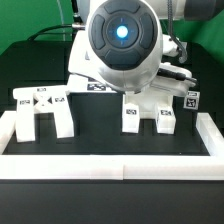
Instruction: Assemble chair
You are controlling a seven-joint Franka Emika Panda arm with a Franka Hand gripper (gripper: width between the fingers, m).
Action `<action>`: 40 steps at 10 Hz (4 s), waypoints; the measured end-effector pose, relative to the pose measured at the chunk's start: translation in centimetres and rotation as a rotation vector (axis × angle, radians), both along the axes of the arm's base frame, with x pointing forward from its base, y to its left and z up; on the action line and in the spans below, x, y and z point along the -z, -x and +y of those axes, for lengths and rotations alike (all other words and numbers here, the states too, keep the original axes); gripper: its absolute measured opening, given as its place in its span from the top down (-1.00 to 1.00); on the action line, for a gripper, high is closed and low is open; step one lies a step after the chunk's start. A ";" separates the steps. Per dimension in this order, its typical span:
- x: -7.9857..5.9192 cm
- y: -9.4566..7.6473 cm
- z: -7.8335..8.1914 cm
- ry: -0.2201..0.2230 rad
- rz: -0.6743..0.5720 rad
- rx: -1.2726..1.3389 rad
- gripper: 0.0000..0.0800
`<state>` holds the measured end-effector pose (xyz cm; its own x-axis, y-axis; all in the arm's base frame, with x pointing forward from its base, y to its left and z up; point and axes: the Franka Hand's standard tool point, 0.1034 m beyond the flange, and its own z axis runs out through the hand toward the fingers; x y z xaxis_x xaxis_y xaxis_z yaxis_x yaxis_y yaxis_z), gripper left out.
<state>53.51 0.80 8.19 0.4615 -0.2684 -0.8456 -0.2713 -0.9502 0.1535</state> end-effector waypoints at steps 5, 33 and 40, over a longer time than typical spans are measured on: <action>-0.1 -2.7 0.2 0.046 -0.341 -0.011 -0.62; 1.8 -1.9 -11.5 -0.109 -1.052 -0.590 -0.62; 3.4 -1.4 -11.7 -0.128 -1.029 -0.612 -0.62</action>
Offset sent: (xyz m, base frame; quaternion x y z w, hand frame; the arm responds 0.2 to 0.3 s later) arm -0.0014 -0.0062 0.0011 0.0009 0.1879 -0.0005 0.9822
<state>54.96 -10.90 4.78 0.9571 0.2897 -0.0112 0.2898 -0.9567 0.0252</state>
